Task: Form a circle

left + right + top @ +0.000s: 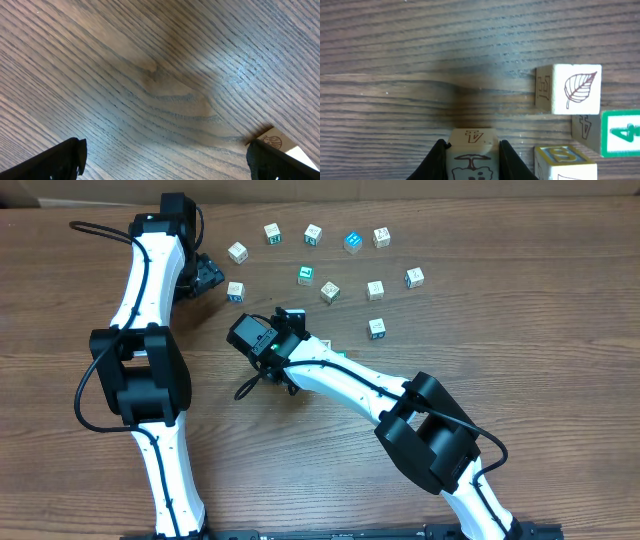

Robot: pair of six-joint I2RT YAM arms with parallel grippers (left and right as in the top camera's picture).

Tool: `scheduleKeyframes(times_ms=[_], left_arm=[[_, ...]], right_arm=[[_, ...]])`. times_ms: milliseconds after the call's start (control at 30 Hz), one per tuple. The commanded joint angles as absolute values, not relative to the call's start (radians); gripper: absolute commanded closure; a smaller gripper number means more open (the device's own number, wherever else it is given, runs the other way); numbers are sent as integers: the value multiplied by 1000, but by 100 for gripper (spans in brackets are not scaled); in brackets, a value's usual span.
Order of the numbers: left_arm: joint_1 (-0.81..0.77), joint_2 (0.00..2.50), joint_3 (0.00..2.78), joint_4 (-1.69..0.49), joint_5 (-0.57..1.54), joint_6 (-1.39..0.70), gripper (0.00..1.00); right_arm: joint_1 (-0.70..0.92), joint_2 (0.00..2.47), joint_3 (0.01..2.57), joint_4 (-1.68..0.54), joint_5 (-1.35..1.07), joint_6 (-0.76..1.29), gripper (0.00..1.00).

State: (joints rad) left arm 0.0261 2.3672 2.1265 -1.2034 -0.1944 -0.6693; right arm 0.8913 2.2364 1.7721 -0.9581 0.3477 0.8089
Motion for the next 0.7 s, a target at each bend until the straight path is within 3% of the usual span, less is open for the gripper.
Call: scheduleKeyframes(times_ms=[0,333,667], left_arm=[[17,2332,2123,-1202,-190,-650,1],[17,2332,2123,-1202,-190,-650,1],[17,2332,2123,-1202,-190,-650,0]], right_arm=[[883,2243,1766,-963,366,842,84],[862,2243,1766,-978,366,842,83],[862,2243,1766,-976,366,842,71]])
